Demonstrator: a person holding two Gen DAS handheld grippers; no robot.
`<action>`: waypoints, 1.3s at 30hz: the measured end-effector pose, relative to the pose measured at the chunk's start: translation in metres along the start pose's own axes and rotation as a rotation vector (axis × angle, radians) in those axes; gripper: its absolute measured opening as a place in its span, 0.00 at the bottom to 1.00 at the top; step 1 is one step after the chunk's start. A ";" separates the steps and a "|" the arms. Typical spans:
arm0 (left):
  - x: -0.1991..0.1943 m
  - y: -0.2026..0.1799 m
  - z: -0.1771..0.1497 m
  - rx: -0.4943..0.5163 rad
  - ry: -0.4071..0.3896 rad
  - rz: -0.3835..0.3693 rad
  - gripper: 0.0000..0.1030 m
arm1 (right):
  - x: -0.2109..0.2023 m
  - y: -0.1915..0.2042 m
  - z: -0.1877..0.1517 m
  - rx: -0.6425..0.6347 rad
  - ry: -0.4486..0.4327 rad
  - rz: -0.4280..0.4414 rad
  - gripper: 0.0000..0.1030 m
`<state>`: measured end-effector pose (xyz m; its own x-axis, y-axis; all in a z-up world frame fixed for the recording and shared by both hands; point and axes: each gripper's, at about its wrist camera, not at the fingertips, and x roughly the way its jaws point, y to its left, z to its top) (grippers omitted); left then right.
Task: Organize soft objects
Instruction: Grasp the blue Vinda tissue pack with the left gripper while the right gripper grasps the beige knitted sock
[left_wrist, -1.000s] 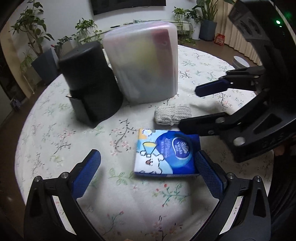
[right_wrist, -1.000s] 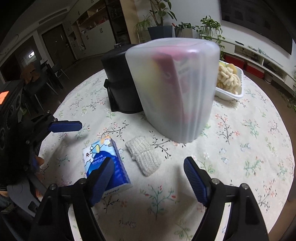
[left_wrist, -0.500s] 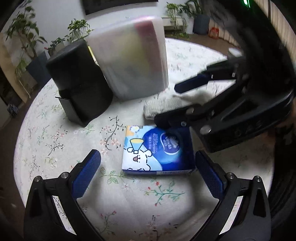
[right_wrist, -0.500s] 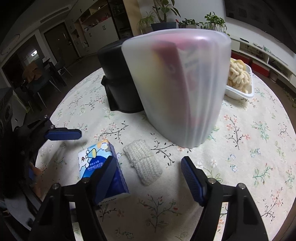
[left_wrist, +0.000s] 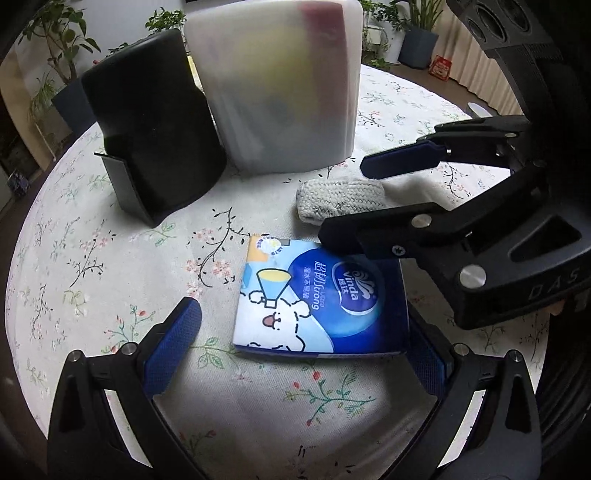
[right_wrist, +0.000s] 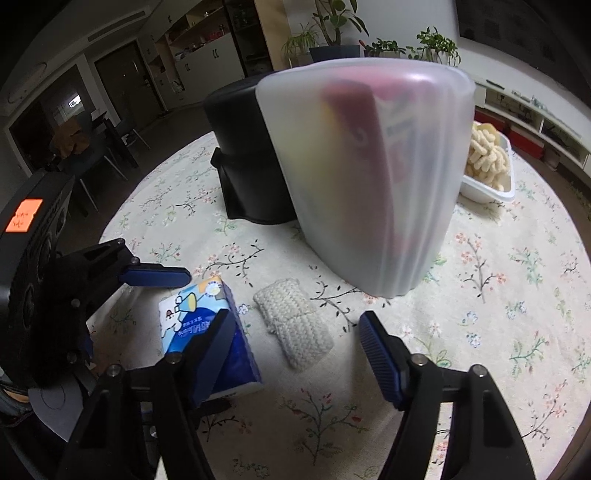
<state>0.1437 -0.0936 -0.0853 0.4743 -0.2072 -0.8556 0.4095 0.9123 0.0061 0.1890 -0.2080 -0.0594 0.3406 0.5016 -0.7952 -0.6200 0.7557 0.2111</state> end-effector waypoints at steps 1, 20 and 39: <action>0.000 0.000 -0.001 -0.002 -0.003 -0.001 1.00 | 0.000 -0.001 0.000 0.007 0.002 0.012 0.64; -0.021 0.021 -0.017 0.009 -0.048 -0.061 0.73 | -0.006 -0.001 -0.002 0.057 0.018 0.114 0.23; -0.041 0.029 -0.025 -0.057 -0.085 -0.070 0.72 | 0.006 0.020 -0.010 -0.001 0.061 -0.004 0.23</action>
<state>0.1162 -0.0500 -0.0632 0.5110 -0.2982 -0.8062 0.3999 0.9127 -0.0841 0.1720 -0.1943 -0.0652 0.2994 0.4724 -0.8290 -0.6193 0.7571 0.2078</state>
